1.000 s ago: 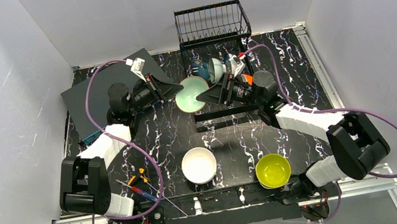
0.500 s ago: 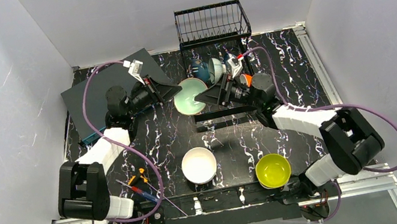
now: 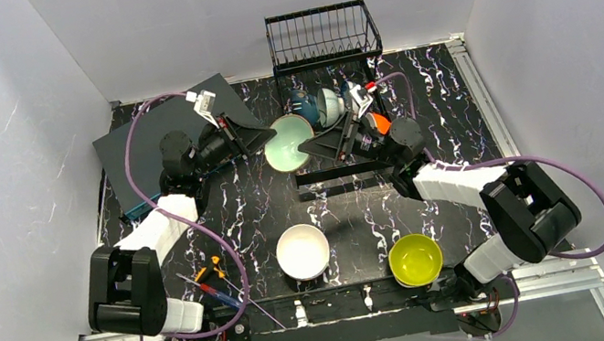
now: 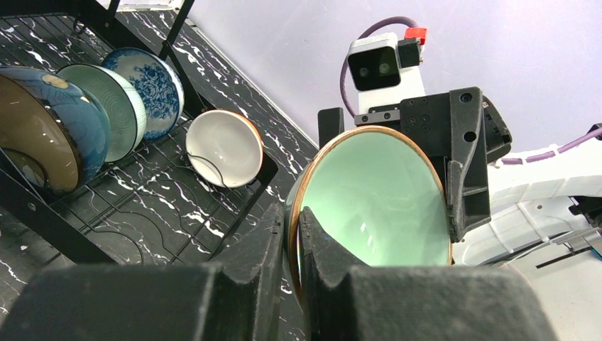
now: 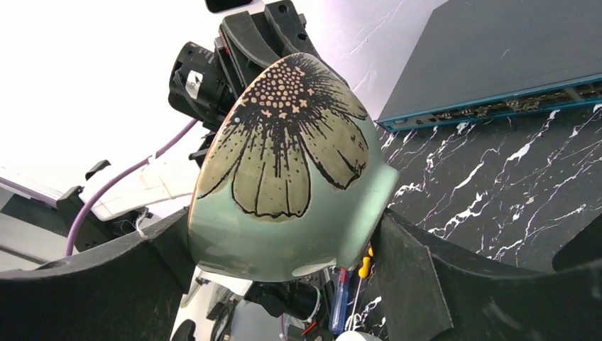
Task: Load the bowls into the dish rack
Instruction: Pick up the bowl from the center of the board.
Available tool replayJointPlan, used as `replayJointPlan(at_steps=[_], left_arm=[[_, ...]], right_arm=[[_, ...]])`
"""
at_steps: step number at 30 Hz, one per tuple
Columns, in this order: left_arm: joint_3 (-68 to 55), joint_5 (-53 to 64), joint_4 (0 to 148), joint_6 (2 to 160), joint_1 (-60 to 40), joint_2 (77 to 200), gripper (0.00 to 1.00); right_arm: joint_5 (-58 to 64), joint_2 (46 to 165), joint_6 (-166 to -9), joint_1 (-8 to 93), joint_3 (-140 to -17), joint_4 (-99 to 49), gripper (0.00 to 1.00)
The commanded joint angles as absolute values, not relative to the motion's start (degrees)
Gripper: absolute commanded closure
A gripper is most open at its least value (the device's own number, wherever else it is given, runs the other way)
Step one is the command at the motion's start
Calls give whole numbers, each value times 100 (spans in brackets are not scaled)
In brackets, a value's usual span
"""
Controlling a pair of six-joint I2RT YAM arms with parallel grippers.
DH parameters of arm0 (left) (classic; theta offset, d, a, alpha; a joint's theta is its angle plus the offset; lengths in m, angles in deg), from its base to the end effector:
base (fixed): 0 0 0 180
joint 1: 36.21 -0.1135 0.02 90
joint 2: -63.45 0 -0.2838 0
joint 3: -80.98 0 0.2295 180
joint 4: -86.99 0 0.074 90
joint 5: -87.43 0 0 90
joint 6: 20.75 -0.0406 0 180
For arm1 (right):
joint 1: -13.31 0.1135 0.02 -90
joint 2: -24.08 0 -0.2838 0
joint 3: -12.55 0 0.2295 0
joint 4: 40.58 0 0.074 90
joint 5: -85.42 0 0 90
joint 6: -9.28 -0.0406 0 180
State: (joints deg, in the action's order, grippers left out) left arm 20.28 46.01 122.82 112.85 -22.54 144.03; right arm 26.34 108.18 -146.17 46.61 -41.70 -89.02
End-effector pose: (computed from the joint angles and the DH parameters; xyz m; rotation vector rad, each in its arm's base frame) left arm 0.2710 -0.0973 0.3431 0.4209 1.4746 -1.3573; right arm 0.2335 0.1783 0.3163 -0.1327 1.5250 1.7660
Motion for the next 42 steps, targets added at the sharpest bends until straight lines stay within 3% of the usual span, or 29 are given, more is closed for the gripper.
replayJointPlan(at_steps=[1, 7, 9, 12, 15, 16, 20, 25, 28, 35, 42], left_arm=[[1890, 4522, 12386, 11214, -2233, 14279, 100], [1883, 4379, 12027, 10937, -2233, 14151, 100], [1880, 4366, 11987, 10911, -2233, 14146, 100], [1864, 4363, 11953, 10914, -2233, 14170, 100], [1854, 4369, 11930, 10914, -2233, 14176, 100], [1846, 4374, 11930, 10922, -2233, 14176, 100], [1734, 4408, 11693, 10819, -2237, 14130, 100], [1668, 4423, 11513, 10743, -2233, 14133, 57], [1605, 4456, 11412, 10762, -2235, 14179, 37], [1566, 4470, 11303, 10752, -2237, 14195, 21], [1482, 4367, 10999, 10727, -2235, 14228, 14]], right_arm=[[2786, 10550, -14796, 4719, -4275, -9785, 14], [2949, 10589, -14989, 4775, -4424, -10020, 26], [2961, 10597, -14997, 4798, -4442, -10026, 36], [2961, 10602, -14999, 4815, -4453, -10041, 60], [2932, 10599, -14984, 4818, -4448, -9985, 94], [2927, 10592, -14965, 4819, -4445, -9953, 99], [2878, 10540, -14754, 4818, -4438, -9654, 99], [2585, 10403, -14306, 4809, -4431, -8721, 99], [2362, 10251, -13906, 4774, -4458, -7921, 99], [1859, 9913, -13314, 4591, -4459, -6670, 99], [1438, 9793, -12267, 4468, -4906, -5035, 99]])
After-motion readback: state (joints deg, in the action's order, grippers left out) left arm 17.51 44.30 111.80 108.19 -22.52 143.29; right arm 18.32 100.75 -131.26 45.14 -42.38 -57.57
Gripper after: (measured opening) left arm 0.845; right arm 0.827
